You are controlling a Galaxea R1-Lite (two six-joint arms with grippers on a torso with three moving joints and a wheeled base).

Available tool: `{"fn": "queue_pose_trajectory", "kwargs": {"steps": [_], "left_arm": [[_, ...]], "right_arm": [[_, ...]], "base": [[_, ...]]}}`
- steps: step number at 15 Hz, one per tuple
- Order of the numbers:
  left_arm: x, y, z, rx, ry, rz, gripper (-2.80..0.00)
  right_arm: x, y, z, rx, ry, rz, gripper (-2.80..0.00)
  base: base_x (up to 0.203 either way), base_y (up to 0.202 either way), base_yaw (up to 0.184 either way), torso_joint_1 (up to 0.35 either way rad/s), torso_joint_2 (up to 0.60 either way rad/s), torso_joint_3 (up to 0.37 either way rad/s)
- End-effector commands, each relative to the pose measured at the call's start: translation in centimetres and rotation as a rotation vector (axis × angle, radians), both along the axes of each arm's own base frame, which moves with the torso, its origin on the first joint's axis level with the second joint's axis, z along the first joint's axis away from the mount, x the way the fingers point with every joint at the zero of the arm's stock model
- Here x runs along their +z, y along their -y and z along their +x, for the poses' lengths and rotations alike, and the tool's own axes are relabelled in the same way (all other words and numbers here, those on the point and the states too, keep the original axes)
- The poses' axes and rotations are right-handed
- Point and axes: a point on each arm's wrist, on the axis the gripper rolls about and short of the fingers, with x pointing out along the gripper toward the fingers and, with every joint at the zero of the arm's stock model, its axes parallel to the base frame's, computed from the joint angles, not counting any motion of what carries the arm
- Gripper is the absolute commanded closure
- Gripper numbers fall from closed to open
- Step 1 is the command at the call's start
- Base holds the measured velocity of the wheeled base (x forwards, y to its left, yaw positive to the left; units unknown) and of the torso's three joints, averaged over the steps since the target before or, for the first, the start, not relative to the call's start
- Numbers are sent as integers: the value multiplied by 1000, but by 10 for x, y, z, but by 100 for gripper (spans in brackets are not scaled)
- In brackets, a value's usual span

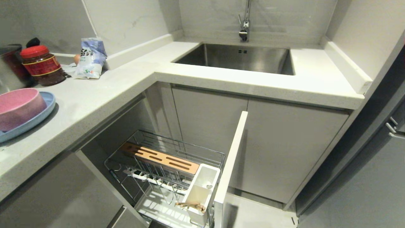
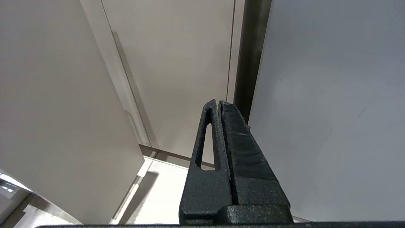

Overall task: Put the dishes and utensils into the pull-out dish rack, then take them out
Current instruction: Take the chopsticks out of the cupboard

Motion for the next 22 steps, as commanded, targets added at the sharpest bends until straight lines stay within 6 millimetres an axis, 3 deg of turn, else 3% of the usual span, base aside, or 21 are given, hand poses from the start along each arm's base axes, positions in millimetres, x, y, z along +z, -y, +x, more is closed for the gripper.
{"fn": "queue_pose_trajectory", "kwargs": {"steps": [1, 5, 9, 10, 13, 18, 22], "left_arm": [[-21, 33, 59, -177, -209, 33, 0], [-79, 93, 128, -289, -618, 178, 0], [-146, 125, 168, -334, -1064, 397, 0], [-161, 131, 174, -379, -1165, 440, -280], [-191, 143, 189, -560, -1353, 489, -280], [-264, 168, 232, -628, -1618, 557, -280], [-315, 178, 248, -797, -1809, 608, -280]], "right_arm": [[-7, 0, 2, 1, -25, 0, 0], [-7, 0, 2, 1, -25, 1, 0], [-7, 0, 2, 1, -25, 0, 0], [-8, 0, 2, 1, -26, 0, 0], [-7, 0, 2, 1, -25, 0, 0], [-7, 0, 2, 1, -25, 0, 0], [-7, 0, 2, 1, -25, 0, 0]], "base": [[0, 0, 0, 0, 0, 0], [0, 0, 0, 0, 0, 0], [0, 0, 0, 0, 0, 0], [0, 0, 0, 0, 0, 0], [0, 0, 0, 0, 0, 0], [0, 0, 0, 0, 0, 0], [0, 0, 0, 0, 0, 0]]}}
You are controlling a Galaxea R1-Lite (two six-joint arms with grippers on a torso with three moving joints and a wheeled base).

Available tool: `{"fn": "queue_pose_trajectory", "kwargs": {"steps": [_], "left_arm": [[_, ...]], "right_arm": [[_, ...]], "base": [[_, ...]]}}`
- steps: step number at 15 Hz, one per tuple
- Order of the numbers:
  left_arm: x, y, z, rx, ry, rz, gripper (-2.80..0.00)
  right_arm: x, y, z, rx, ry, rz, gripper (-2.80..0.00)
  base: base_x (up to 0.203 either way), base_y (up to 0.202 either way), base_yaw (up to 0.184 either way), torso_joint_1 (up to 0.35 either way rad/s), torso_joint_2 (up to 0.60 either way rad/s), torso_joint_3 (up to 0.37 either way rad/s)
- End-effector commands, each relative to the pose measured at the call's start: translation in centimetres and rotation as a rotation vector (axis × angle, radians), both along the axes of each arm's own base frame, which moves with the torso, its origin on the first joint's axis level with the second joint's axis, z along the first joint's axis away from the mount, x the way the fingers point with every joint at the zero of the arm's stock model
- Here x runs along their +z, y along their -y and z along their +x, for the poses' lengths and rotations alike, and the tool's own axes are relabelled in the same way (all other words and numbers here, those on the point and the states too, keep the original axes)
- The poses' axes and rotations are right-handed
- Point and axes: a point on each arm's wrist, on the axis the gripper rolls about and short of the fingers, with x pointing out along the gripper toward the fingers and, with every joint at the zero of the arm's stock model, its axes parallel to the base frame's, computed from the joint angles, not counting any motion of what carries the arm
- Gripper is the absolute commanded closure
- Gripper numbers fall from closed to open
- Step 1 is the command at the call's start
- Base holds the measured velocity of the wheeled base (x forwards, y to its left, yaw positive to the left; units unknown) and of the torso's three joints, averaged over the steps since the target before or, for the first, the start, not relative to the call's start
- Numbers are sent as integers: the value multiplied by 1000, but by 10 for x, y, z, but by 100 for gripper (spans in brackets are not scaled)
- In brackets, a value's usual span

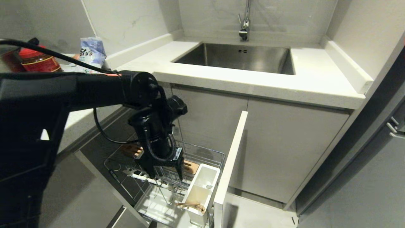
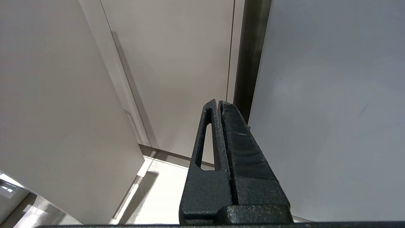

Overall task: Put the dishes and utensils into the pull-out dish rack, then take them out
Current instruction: Take the chopsticks out of the cupboard

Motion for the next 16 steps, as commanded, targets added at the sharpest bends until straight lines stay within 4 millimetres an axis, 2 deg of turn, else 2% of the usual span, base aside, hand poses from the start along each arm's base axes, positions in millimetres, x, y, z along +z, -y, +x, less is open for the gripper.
{"fn": "queue_pose_trajectory", "kwargs": {"steps": [1, 3, 16], "left_arm": [[-39, 8, 14, -29, -126, 26, -280], [-52, 10, 18, -39, -166, 44, -280], [-80, 28, 9, -141, -319, 73, -280]], "right_arm": [[-7, 0, 2, 1, -25, 0, 0], [-7, 0, 2, 1, -25, 0, 0], [-7, 0, 2, 1, -25, 0, 0]], "base": [[0, 0, 0, 0, 0, 0], [0, 0, 0, 0, 0, 0], [0, 0, 0, 0, 0, 0]]}}
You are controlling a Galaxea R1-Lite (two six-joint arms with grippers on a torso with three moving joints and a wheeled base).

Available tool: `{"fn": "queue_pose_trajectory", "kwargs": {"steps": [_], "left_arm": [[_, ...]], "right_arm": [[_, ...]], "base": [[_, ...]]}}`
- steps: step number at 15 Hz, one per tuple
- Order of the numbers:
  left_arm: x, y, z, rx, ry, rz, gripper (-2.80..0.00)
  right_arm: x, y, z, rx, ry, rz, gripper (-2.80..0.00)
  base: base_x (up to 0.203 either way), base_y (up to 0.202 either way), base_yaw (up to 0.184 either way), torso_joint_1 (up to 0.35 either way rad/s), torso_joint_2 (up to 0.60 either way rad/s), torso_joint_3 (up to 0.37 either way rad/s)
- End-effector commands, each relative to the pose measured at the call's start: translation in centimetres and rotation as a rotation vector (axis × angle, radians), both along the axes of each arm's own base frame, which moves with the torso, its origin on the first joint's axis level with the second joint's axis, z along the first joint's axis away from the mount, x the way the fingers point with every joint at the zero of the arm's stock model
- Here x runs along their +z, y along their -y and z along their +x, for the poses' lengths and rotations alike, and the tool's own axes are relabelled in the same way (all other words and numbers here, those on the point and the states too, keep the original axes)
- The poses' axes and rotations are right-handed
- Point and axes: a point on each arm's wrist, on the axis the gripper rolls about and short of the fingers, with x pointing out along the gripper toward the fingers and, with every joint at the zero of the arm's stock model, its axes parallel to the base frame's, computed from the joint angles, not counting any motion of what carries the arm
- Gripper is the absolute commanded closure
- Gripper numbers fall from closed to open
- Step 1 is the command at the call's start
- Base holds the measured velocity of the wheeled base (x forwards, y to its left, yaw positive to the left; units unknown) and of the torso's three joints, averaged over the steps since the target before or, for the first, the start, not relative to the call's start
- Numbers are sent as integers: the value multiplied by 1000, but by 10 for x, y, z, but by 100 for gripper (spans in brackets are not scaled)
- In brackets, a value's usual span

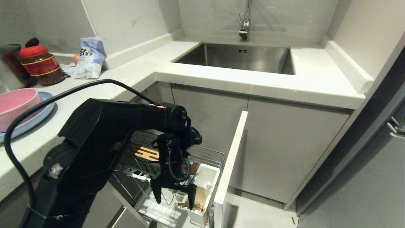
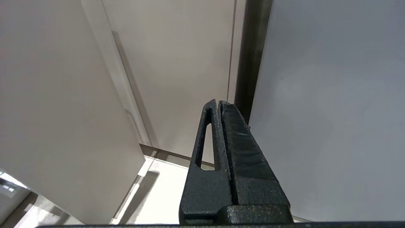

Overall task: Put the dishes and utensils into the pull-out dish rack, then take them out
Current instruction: Take the chopsticks out of the cupboard

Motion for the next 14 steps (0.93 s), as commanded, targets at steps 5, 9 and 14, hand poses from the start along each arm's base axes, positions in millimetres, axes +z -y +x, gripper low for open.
{"fn": "queue_pose_trajectory", "kwargs": {"steps": [5, 9, 14], "left_arm": [[-13, 6, 0, -18, -34, 19, -280], [-16, 9, -1, -23, -40, 22, -280], [-18, 16, 5, -13, 34, -29, 0]], "right_arm": [[-7, 0, 2, 1, -24, 0, 0], [-7, 0, 2, 1, -24, 0, 0], [-7, 0, 2, 1, -24, 0, 0]], "base": [[0, 0, 0, 0, 0, 0], [0, 0, 0, 0, 0, 0], [0, 0, 0, 0, 0, 0]]}}
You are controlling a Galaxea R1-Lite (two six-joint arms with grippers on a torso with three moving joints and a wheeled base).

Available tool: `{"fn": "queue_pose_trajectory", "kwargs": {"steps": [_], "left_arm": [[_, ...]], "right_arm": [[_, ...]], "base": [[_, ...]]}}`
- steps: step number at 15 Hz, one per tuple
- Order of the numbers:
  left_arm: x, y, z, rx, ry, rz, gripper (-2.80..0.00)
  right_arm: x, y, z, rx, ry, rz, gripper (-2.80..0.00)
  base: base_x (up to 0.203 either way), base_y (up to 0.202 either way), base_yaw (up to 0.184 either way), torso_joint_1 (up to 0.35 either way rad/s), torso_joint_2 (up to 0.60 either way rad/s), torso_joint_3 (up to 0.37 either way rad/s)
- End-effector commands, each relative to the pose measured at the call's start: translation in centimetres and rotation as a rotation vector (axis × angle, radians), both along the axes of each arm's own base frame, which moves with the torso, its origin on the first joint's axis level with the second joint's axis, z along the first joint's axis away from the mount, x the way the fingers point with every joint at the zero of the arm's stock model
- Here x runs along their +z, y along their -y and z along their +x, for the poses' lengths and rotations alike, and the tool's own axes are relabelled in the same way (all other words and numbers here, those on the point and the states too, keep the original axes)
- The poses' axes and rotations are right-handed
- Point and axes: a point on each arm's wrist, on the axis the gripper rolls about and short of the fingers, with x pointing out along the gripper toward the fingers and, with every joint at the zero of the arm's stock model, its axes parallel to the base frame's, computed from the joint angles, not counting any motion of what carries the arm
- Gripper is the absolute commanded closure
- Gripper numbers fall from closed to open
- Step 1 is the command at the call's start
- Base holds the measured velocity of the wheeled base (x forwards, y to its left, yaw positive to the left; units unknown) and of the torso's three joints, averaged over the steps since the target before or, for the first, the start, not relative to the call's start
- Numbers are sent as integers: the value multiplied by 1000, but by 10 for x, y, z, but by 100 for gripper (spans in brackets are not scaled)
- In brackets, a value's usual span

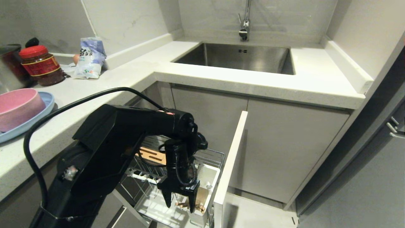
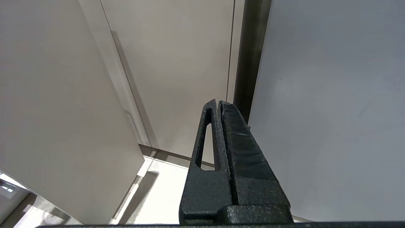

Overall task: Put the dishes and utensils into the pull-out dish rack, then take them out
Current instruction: Take the chopsticks out of the cupboard

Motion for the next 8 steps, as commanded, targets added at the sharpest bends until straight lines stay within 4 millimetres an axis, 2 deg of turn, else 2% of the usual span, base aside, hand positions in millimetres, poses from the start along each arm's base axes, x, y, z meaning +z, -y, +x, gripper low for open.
{"fn": "queue_pose_trajectory", "kwargs": {"steps": [1, 8], "left_arm": [[1, 2, 2, 18, 24, -31, 0], [2, 4, 0, 15, 17, -35, 0]], "right_arm": [[-7, 0, 2, 1, -25, 1, 0], [-7, 0, 2, 1, -25, 0, 0]], "base": [[0, 0, 0, 0, 0, 0], [0, 0, 0, 0, 0, 0]]}}
